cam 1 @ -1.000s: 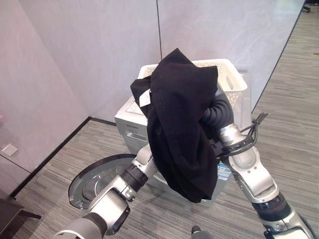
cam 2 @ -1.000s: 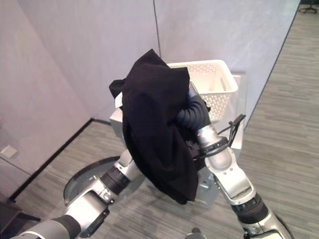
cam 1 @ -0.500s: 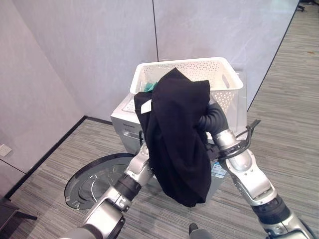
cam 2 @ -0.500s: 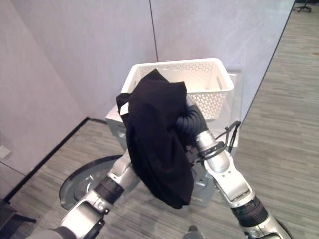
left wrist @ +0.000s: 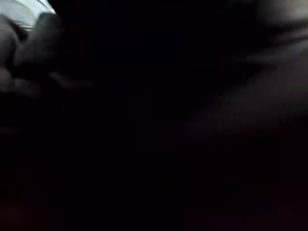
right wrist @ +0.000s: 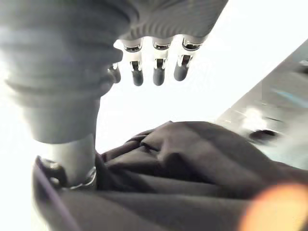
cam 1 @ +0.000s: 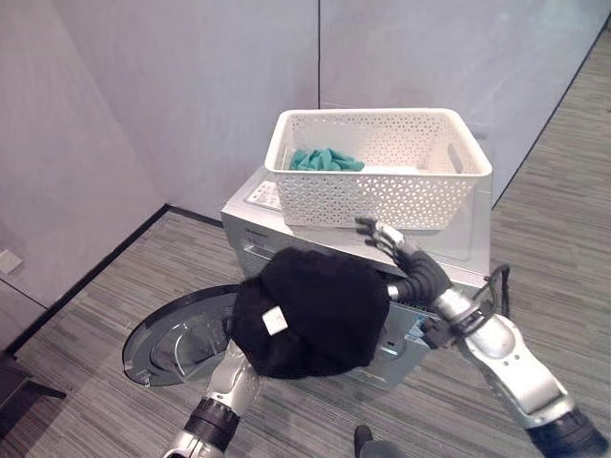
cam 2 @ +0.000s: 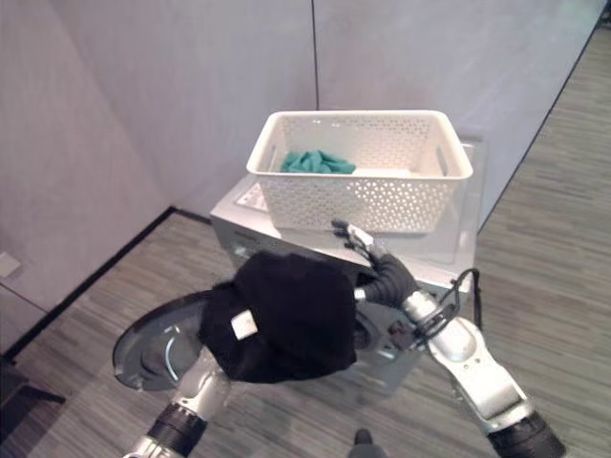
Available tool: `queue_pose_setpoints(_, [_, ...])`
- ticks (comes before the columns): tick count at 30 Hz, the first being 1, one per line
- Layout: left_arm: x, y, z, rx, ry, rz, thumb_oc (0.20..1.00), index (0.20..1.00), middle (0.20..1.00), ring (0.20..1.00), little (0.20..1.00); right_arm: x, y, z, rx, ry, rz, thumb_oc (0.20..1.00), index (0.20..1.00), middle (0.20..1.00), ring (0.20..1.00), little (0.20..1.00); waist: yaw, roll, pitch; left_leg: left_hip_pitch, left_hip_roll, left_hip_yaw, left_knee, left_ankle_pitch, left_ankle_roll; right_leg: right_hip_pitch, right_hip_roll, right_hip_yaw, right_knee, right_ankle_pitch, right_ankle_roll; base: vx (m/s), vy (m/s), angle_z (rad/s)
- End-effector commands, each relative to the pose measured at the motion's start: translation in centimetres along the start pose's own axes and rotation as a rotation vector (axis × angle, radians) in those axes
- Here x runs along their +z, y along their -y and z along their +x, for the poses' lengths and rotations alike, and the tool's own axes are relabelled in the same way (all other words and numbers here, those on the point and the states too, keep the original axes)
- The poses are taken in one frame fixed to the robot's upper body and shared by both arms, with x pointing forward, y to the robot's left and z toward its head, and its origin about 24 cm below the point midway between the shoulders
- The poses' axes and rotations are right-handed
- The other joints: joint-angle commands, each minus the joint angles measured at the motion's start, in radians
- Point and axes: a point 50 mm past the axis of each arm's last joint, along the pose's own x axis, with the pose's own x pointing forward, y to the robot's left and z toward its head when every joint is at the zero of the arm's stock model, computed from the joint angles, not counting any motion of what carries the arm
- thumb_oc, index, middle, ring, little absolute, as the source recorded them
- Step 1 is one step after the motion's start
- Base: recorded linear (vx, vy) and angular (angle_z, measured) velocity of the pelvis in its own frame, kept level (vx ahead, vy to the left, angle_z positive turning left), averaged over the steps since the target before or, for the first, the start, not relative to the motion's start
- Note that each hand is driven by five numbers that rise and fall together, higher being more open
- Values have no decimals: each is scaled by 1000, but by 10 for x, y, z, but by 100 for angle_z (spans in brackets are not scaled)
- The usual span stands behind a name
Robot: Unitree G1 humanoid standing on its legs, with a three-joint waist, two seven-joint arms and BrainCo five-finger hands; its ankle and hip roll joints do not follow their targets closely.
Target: Grab the laundry basket,head to the washer,open it,put in the laundry and shut it.
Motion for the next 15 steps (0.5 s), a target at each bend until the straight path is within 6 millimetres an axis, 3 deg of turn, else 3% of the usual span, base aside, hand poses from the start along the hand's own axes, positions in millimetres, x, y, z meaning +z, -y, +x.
queue_pose_setpoints(1, [20,3,2,-88,106,55,200,200,200,200,200,-4,6,-7,-28,43,112,1000,1000,1000,1000,1000,4,-103,-63,42,27,-5,12,-60,-28,24,-97,12,-29,8,85,0,0,0])
queue_pose_setpoints(2, [17,-2,-3,-80,96,57,200,200,200,200,200,-9,6,-12,-30,23,149,1000,1000,1000,1000,1000,5,-103,-61,40,28,-4,11,-58,-29,22,-97,11,-29,7,85,0,0,0])
queue_pose_setpoints(4, [4,-18,-23,-71,37,59,200,200,200,200,200,-39,3,-43,-18,-112,296,1000,1000,1000,1000,1000,3,-105,-53,34,32,-5,11,-55,-34,23,-95,7,-33,6,87,10,-6,2])
queue_pose_setpoints(5, [4,-18,-23,-71,37,59,200,200,200,200,200,-39,3,-43,-18,-113,297,1000,1000,1000,1000,1000,4,-106,-56,30,31,-5,10,-53,-34,20,-96,8,-34,7,86,8,-14,3])
queue_pose_setpoints(8, [-11,-32,-39,-64,-32,47,200,200,200,200,200,-77,-13,-80,8,-323,416,1000,1000,1000,1000,1000,-2,-109,-47,18,33,-2,10,-46,-39,10,-95,5,-35,11,88,1,-4,-1])
queue_pose_setpoints(10, [-20,-40,-47,-47,-74,40,200,200,200,200,200,-113,-31,-112,-38,-496,552,1000,1000,1000,1000,1000,-7,-109,-38,9,34,4,10,-42,-42,1,-94,9,-39,16,91,0,0,0])
queue_pose_setpoints(11, [-29,-47,-54,-28,-117,33,200,200,200,200,200,-145,-54,-144,-74,-693,588,1000,1000,1000,1000,1000,-11,-107,-24,3,35,8,12,-41,-44,-7,-93,10,-39,18,92,-9,3,-5])
queue_pose_setpoints(12, [-29,-47,-54,-28,-116,34,200,200,200,200,200,-145,-54,-144,-74,-693,588,1000,1000,1000,1000,1000,-11,-109,-27,0,34,9,11,-39,-44,-11,-94,11,-40,19,92,0,0,0])
queue_pose_setpoints(14, [-35,-52,-58,-4,-145,36,200,200,200,200,200,-172,-78,-175,-146,-879,651,1000,1000,1000,1000,1000,-13,-108,-9,-12,36,12,14,-37,-45,-24,-92,12,-40,22,95,-46,-8,-8])
queue_pose_setpoints(15, [-39,-58,-59,29,-165,47,200,200,200,200,200,-191,-104,-197,-228,-1035,717,1000,1000,1000,1000,1000,-12,-106,4,-30,34,15,17,-34,-43,-40,-93,14,-44,30,96,-42,-4,-12])
